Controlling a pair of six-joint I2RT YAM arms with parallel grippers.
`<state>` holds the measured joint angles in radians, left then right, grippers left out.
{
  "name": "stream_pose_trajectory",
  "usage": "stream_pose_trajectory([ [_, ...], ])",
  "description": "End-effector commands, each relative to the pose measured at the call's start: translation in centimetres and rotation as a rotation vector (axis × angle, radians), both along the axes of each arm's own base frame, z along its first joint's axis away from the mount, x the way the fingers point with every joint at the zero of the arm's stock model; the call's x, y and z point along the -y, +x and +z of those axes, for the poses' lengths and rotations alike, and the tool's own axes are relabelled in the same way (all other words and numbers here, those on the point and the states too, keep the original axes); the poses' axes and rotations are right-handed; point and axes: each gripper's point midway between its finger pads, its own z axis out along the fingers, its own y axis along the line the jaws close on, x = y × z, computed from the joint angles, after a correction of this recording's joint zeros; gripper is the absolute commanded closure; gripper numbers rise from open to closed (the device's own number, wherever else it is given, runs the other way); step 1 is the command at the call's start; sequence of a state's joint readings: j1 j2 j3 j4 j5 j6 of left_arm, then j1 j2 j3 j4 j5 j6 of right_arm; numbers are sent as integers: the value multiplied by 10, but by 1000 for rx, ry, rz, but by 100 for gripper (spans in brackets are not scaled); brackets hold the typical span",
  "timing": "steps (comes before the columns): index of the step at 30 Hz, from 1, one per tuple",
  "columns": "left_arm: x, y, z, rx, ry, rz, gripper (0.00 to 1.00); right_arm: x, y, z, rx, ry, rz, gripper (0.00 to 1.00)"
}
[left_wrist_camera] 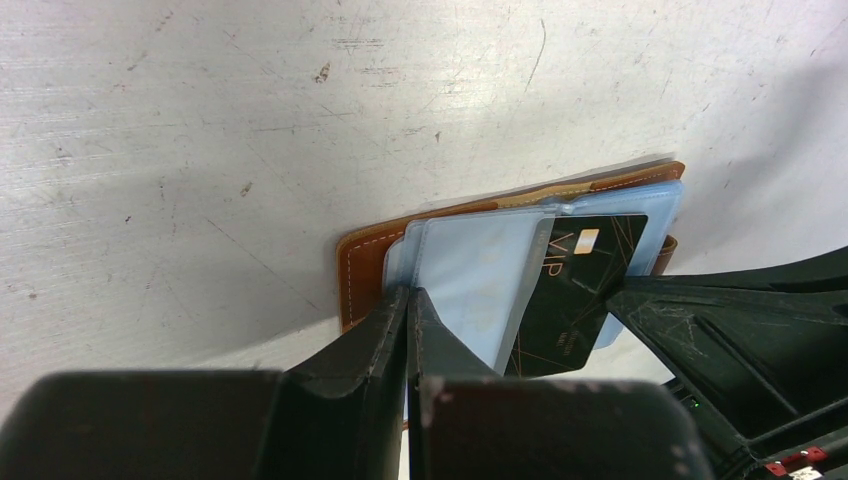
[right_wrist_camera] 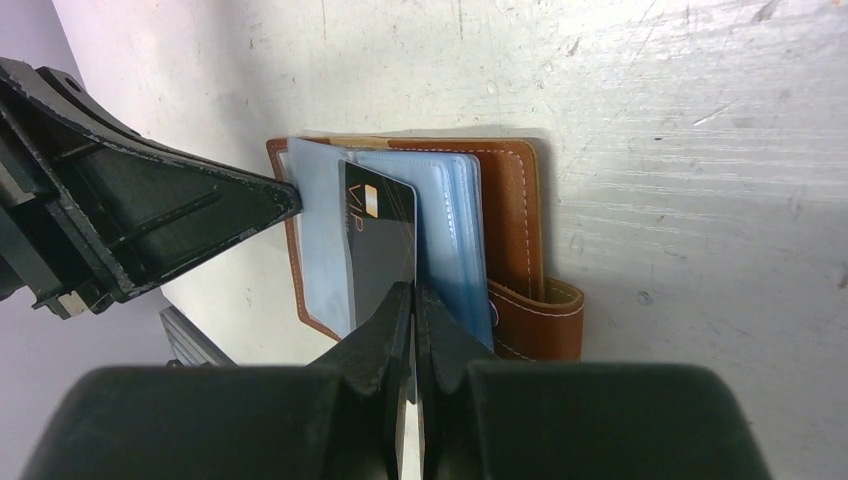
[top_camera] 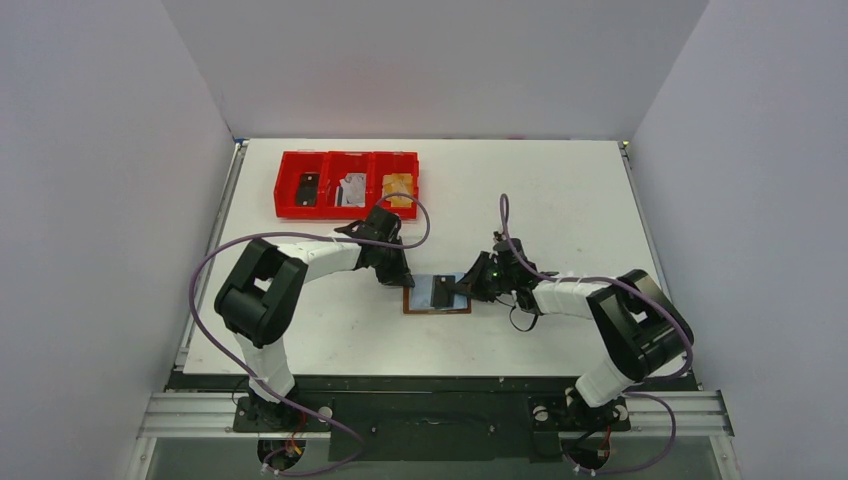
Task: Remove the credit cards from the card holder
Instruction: Remove the credit card from the card holder.
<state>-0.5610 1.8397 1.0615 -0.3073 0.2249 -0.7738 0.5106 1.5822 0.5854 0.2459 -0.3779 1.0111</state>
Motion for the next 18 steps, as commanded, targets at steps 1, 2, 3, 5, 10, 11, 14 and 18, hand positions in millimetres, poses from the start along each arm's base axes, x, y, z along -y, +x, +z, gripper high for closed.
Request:
stream_pose_trajectory([
  [1, -57, -32, -59, -112, 292, 9, 100, 7, 9, 14, 61, -18, -11, 100],
  [2, -57, -31, -57, -108, 289, 9, 100, 8, 9, 14, 65, -19, -11, 100],
  [3, -56, -30, -55, -105, 288, 9, 100, 9, 8, 14, 64, -20, -12, 100],
  [5, -55, -28, -51, -95, 284, 7, 100, 10, 8, 16, 67, -19, -13, 100],
  [10, -50, -22, -37, -66, 265, 4, 100, 13, 8, 22, 80, -16, -14, 100],
  [11, -49, -22, -34, -64, 262, 0, 100, 14, 8, 22, 80, -17, -15, 100],
  [14, -44, -18, -25, -48, 245, -3, 100, 15, 8, 25, 86, -13, -14, 100],
  [18, -33, -11, -5, -13, 197, -12, 96, 16, 8, 29, 91, -7, -15, 100],
])
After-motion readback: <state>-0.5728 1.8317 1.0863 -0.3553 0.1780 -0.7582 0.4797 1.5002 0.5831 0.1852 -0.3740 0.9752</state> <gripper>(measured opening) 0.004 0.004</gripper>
